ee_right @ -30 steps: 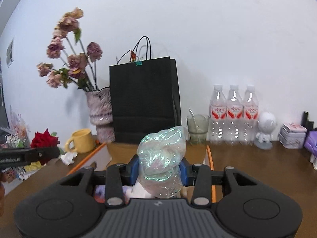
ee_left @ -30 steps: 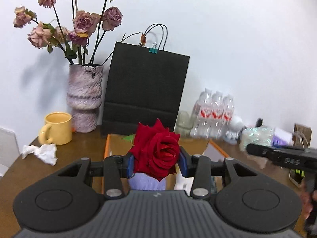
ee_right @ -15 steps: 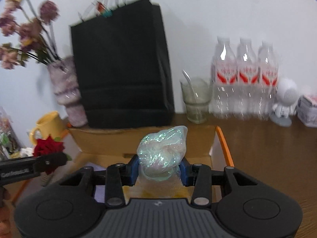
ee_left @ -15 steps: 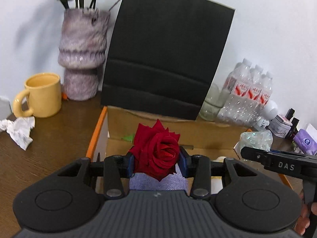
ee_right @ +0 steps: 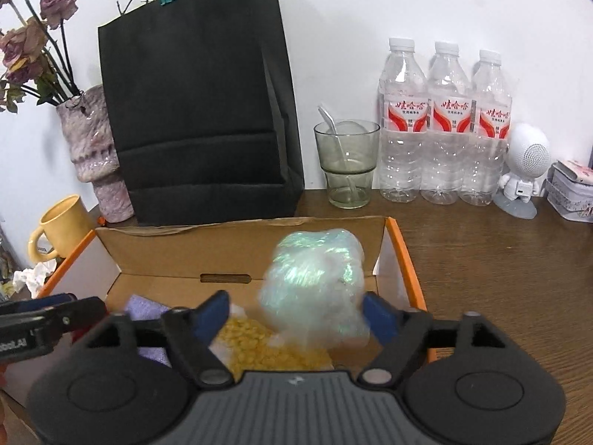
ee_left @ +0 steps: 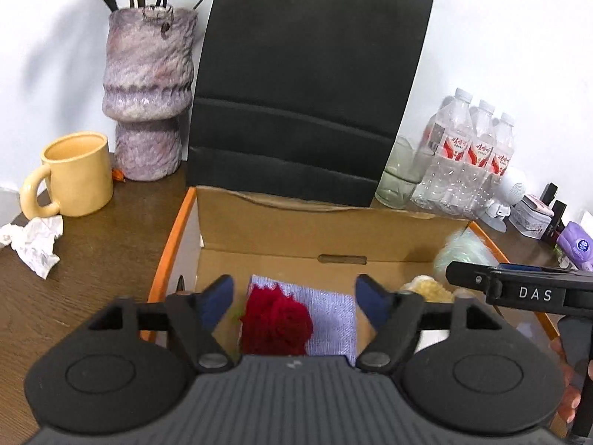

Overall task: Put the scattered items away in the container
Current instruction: 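Put the red rose in the box with the left gripper while the right drops the sparkly bag in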

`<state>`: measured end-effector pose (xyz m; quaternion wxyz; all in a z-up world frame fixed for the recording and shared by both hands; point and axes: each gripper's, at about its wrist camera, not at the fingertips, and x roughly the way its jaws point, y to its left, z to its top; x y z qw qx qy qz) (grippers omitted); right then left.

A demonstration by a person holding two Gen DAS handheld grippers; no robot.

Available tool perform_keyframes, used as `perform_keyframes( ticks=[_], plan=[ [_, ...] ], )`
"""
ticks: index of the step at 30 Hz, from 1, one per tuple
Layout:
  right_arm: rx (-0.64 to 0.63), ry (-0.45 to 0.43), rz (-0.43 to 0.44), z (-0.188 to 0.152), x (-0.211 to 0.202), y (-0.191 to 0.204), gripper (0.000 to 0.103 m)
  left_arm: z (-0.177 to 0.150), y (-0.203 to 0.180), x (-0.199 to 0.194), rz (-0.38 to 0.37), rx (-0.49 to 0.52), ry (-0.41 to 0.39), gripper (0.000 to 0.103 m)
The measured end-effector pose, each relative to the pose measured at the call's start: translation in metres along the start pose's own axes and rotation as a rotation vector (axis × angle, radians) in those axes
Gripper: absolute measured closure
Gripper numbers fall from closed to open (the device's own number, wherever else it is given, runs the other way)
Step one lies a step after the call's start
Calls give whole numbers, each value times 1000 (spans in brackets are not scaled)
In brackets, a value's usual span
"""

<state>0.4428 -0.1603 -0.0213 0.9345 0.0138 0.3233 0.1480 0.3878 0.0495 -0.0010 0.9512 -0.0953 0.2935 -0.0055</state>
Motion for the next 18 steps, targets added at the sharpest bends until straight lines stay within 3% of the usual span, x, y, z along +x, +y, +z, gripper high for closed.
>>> perform_keyframes(
  ticks=[3,6,12,18],
  plan=[
    [-6,-4,0,1,-2,2,13,1,-2,-4,12,6,-10,8],
    [-11,-4,0,0,-5,3,12,1,-3,-6,29,14,-16,2],
    [-24,-18,-9,0,-15,7,12,2,-4,-12,41,9,-18,0],
    [-44,-84,-2,-6,-57,14,12,0,-7,-47,30,14,-68,0]
  ],
)
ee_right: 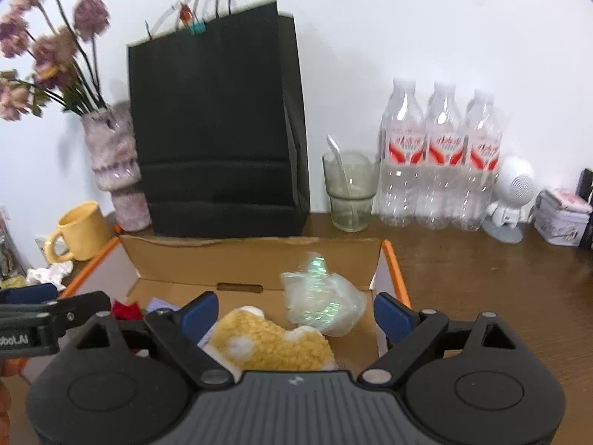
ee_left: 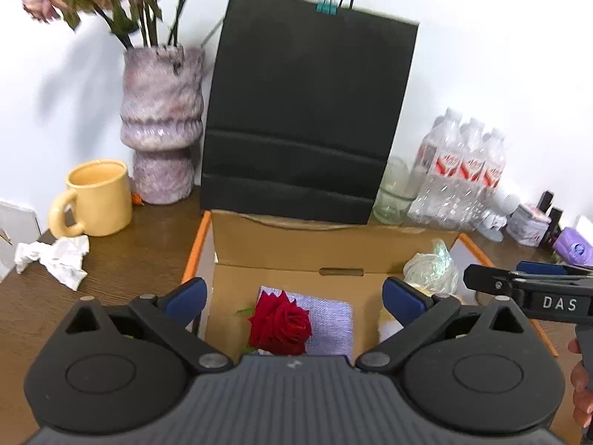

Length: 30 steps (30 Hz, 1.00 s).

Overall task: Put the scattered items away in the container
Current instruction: 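Put the red rose in the box with the left gripper while the right drops the sparkly bag in, then move both grippers back to the table items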

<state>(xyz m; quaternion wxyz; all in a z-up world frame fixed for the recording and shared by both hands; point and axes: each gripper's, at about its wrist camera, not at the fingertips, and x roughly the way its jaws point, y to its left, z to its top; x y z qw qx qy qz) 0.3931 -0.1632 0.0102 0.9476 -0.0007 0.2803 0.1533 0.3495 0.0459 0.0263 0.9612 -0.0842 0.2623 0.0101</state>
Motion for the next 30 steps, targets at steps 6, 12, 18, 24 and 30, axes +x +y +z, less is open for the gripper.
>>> perform_keyframes(
  ticks=[6,12,18,24,30],
  plan=[
    [-55,-55,9,-19,-57,3,12,-15,-2,-50,-35,35,-40,0],
    [-89,-36,31,-59,-99,-1,12,-44,7,-89,-54,94,-36,0],
    [-71,19,60,-111,-127,-2,12,-85,22,-107,-69,158,29,0],
    [-70,76,82,-151,-133,6,12,-113,31,-99,-104,182,120,0],
    [-62,93,73,-166,-126,16,14,-126,23,-86,-122,259,157,0]
  ],
)
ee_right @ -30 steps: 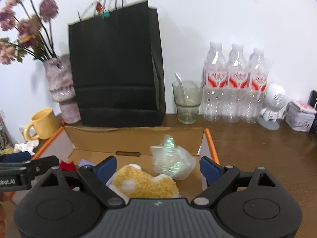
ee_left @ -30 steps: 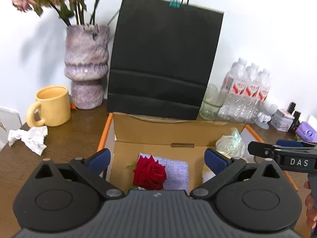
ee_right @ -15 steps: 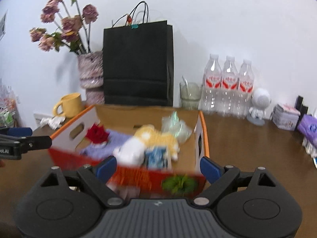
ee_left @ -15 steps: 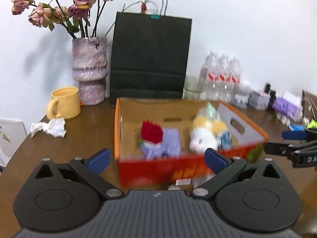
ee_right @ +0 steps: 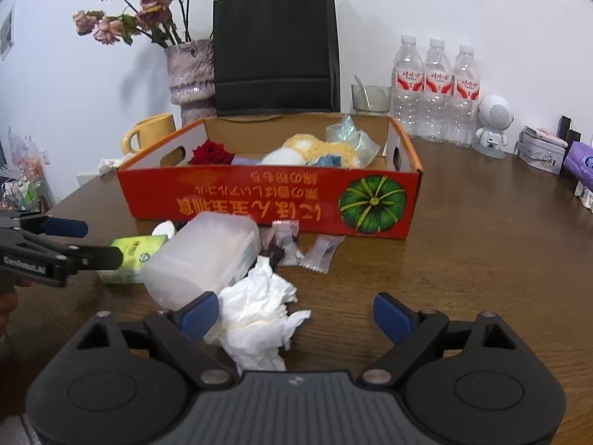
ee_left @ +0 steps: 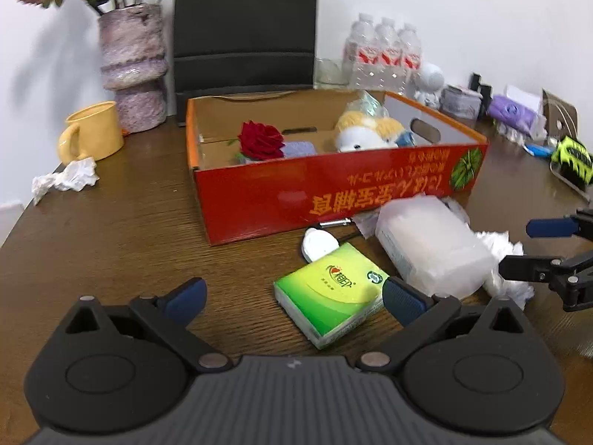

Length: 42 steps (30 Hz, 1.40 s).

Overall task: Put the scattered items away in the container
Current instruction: 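Move both grippers back to the table items, then put the green tissue pack in the box with the left gripper while the right drops crumpled tissue in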

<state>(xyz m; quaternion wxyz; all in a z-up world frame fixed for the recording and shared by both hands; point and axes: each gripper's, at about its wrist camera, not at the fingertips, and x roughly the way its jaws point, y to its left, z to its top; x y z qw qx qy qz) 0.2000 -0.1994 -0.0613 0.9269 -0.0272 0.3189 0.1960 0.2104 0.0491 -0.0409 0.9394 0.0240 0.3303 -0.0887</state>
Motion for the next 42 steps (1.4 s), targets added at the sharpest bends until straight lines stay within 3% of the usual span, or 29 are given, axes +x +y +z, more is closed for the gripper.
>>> perform_keyframes(
  ticks=[6,10,14,16,20,28,34,42],
  plan=[
    [-19,17,12,1,9,12,24,-1,-1,17,-53,49,14,3],
    [-22,37,33,-1,14,14,61,-3,-3,21,-97,65,16,20],
    [-41,28,33,-4,13,17,75,-6,-8,19,-110,118,-3,33],
    [-41,22,38,-5,12,16,77,-6,-9,17,-120,127,-9,44],
    [-52,10,32,-8,9,18,80,-8,-13,13,-109,137,-18,53],
    [-28,-15,21,-9,2,13,81,-13,-24,0,-59,141,-59,55],
    [-9,-60,18,-6,-11,7,81,-14,-34,-26,-28,138,-151,55],
    [-19,-185,14,36,-40,-10,81,25,-38,-58,-66,109,-260,54]
  ],
)
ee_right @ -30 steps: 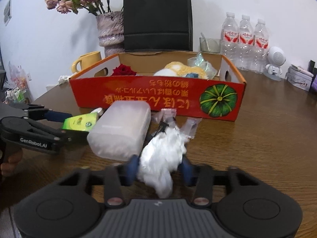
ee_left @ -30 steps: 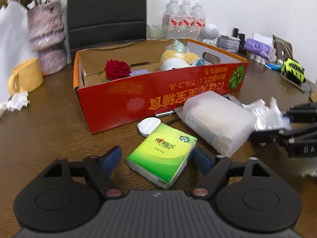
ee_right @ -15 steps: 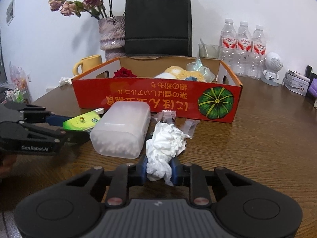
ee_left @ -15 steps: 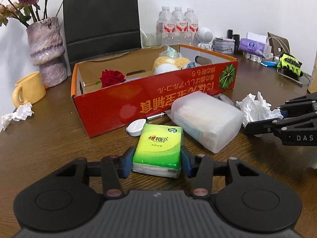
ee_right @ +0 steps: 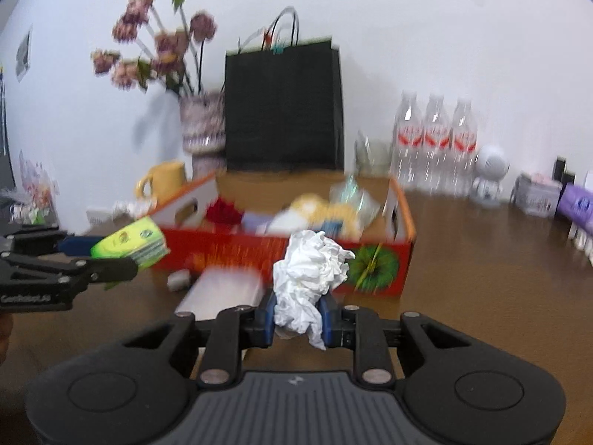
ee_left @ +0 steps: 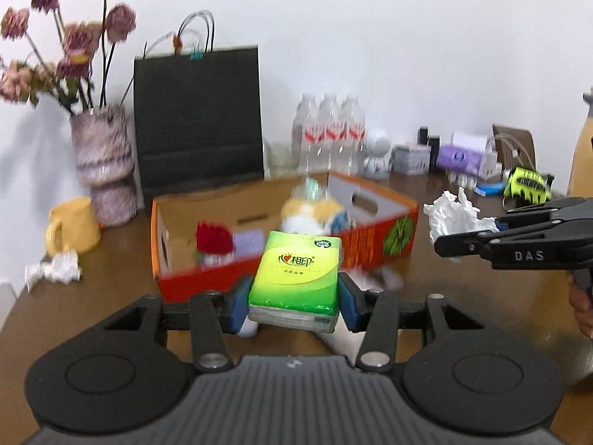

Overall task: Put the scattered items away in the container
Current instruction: 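Put the green tissue pack in the box with the left gripper while the right drops crumpled tissue in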

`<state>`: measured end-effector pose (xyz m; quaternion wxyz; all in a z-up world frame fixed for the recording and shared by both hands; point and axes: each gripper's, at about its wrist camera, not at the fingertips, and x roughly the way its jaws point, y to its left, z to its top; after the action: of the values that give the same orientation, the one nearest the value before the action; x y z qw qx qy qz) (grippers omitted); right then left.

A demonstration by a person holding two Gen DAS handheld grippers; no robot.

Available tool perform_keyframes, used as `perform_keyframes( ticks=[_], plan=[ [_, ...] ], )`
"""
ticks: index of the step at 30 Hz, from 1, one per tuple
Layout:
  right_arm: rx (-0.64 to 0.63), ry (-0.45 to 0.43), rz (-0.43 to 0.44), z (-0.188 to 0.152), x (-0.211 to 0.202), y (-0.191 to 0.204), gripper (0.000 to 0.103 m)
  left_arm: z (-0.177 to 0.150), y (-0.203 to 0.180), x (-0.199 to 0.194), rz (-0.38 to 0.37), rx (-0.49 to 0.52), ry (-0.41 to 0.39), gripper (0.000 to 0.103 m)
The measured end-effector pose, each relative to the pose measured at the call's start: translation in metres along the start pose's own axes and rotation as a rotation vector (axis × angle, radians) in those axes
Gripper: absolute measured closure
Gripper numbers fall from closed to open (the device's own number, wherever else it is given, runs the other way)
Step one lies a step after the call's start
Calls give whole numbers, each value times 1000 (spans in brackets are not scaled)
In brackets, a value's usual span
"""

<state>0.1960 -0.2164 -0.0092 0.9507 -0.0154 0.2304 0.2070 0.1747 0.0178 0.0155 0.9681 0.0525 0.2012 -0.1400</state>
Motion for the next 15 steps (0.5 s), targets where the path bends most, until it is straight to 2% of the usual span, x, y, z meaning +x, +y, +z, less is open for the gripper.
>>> perform_keyframes(
  ticks=[6,12,15],
  plan=[
    [-4,-70,-6,44,16,-15,81,43,5,19,34,-25,-62,54],
    [44,-55,-16,82,72,-25,81,70,29,69,59,-216,-65,54],
    [52,-22,-34,91,109,-26,81,71,42,105,79,-285,-10,54]
  ],
)
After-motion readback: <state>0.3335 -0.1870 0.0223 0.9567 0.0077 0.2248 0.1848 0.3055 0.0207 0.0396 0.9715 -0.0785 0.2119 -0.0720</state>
